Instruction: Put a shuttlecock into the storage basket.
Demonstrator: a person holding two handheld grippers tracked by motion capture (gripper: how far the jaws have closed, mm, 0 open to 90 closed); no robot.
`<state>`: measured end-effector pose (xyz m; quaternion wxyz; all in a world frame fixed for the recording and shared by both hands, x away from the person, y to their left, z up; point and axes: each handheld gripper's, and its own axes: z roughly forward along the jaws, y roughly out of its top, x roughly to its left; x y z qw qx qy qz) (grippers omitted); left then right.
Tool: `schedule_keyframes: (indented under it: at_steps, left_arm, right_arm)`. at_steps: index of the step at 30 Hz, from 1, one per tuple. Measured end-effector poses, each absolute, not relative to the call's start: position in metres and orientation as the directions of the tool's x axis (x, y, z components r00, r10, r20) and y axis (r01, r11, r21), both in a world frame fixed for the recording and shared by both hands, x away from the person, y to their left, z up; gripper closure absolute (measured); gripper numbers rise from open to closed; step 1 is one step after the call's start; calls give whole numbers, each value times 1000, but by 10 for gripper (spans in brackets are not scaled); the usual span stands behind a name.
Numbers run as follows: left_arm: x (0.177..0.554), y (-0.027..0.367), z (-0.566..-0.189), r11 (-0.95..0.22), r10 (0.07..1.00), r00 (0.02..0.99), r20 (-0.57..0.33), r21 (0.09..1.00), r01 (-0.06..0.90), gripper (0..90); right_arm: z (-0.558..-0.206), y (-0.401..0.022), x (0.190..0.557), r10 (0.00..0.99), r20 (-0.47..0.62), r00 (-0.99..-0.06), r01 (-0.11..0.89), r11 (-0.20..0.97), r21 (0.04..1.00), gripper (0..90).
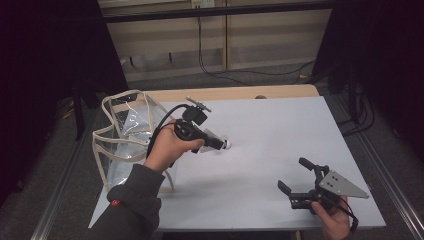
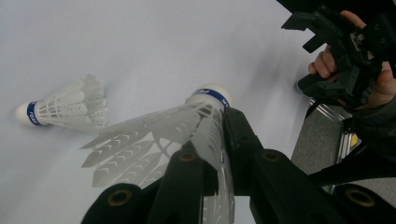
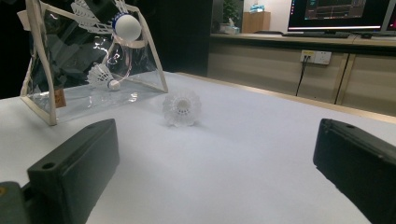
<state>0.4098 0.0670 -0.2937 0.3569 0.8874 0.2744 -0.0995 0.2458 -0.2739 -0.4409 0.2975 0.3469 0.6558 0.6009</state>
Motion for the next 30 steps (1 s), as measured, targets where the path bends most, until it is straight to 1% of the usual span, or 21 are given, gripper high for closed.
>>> schedule_keyframes:
  at_steps: [2, 4, 6, 7, 8, 11, 15, 30]
  left_arm:
    - [410, 67, -291, -594, 423, 830, -364, 579, 558, 855]
    - [411, 69, -289, -607, 411, 836, -363, 575, 549, 855]
    - [411, 69, -287, -588, 428, 826, -367, 581, 562, 855]
    - [412, 71, -286, -605, 423, 835, -353, 576, 550, 855]
    - [411, 71, -285, -593, 425, 828, -366, 578, 560, 855]
    - [412, 74, -282, -602, 424, 834, -354, 577, 552, 855]
    - [412, 76, -278, -585, 437, 823, -363, 581, 567, 855]
    - [416, 83, -264, -584, 445, 824, -351, 584, 564, 855]
  right_arm:
    - [-441, -274, 246, 813, 27, -582, 98, 37, 995, 4]
    - [-441, -274, 246, 812, 26, -583, 97, 38, 995, 4]
    - [-441, -274, 246, 813, 26, -582, 96, 37, 995, 4]
    - [-441, -274, 246, 813, 26, -581, 95, 36, 995, 4]
    - [-441, -274, 246, 813, 25, -582, 95, 37, 995, 4]
    - [-441, -274, 246, 814, 27, -581, 96, 35, 995, 4]
    - [-441, -274, 246, 814, 24, -581, 93, 37, 995, 4]
    - [-440, -274, 246, 811, 22, -584, 93, 40, 995, 4]
